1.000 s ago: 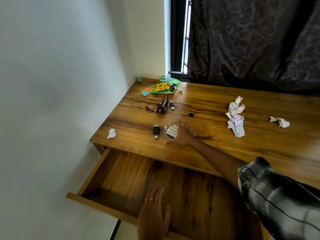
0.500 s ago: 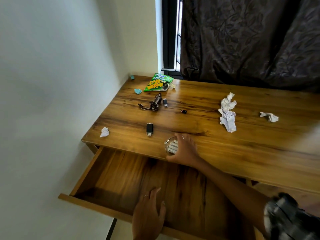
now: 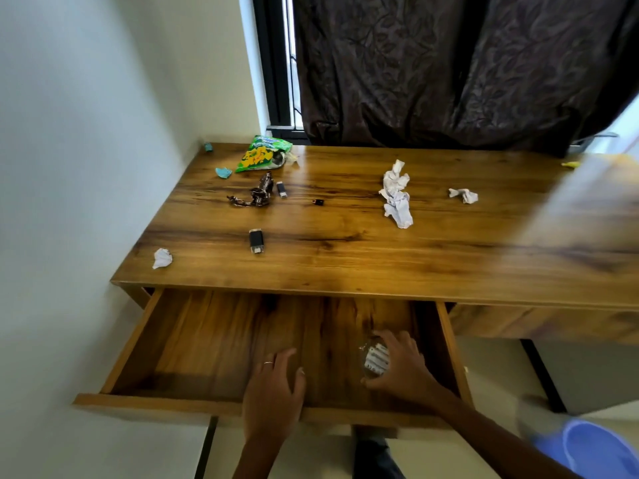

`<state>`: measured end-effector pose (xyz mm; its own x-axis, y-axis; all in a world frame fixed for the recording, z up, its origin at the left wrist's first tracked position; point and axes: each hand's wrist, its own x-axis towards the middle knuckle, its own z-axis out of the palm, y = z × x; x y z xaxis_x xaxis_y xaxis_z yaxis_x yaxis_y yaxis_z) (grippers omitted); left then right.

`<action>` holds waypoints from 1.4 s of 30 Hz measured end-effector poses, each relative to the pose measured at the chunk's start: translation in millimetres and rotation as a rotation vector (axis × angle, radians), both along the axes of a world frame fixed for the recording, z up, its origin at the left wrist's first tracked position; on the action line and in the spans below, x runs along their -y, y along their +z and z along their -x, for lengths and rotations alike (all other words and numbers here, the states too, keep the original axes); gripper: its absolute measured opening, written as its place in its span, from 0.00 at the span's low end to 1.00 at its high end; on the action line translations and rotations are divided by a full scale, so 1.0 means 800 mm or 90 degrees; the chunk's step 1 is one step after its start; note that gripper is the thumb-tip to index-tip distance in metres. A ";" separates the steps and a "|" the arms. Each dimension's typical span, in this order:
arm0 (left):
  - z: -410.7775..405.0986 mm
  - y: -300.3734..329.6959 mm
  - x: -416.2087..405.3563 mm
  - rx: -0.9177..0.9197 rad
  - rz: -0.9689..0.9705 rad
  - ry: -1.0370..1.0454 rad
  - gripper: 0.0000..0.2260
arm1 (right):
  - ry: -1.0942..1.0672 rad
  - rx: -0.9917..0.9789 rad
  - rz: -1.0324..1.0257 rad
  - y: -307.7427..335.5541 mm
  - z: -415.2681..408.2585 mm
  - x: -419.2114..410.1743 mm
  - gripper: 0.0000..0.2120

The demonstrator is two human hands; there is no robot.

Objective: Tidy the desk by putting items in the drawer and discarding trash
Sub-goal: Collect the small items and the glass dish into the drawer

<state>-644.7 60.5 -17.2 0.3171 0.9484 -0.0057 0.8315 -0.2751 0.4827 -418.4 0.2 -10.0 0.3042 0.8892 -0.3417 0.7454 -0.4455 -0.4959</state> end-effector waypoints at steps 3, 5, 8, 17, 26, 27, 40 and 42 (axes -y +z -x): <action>0.002 0.000 0.002 0.001 -0.006 -0.011 0.16 | -0.010 -0.015 0.046 -0.008 -0.009 0.006 0.47; 0.003 -0.001 0.001 -0.004 -0.007 -0.012 0.16 | 0.001 -0.015 0.073 -0.014 -0.009 0.006 0.48; 0.003 0.001 0.002 -0.018 -0.006 -0.016 0.15 | 0.019 0.023 0.084 -0.020 -0.006 0.006 0.49; 0.003 0.005 0.002 -0.034 -0.002 -0.024 0.15 | 0.108 0.199 0.117 -0.030 -0.005 0.006 0.47; 0.003 0.011 0.001 -0.027 0.012 -0.029 0.13 | 0.187 0.249 0.128 -0.028 -0.017 0.009 0.39; 0.003 0.011 0.001 -0.029 0.013 -0.031 0.13 | 0.193 0.262 0.135 -0.026 -0.022 0.010 0.37; 0.004 0.012 0.002 0.004 0.043 -0.017 0.13 | 0.121 0.210 0.032 -0.008 -0.006 0.020 0.29; 0.004 0.015 0.003 0.003 0.049 -0.019 0.13 | 0.090 0.142 -0.054 0.010 0.006 0.016 0.19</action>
<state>-647.6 58.5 -5.2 0.3448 0.9355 -0.0768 0.8216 -0.2612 0.5068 -423.5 -12.3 -1.8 0.2348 0.9506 -0.2029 0.8923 -0.2936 -0.3429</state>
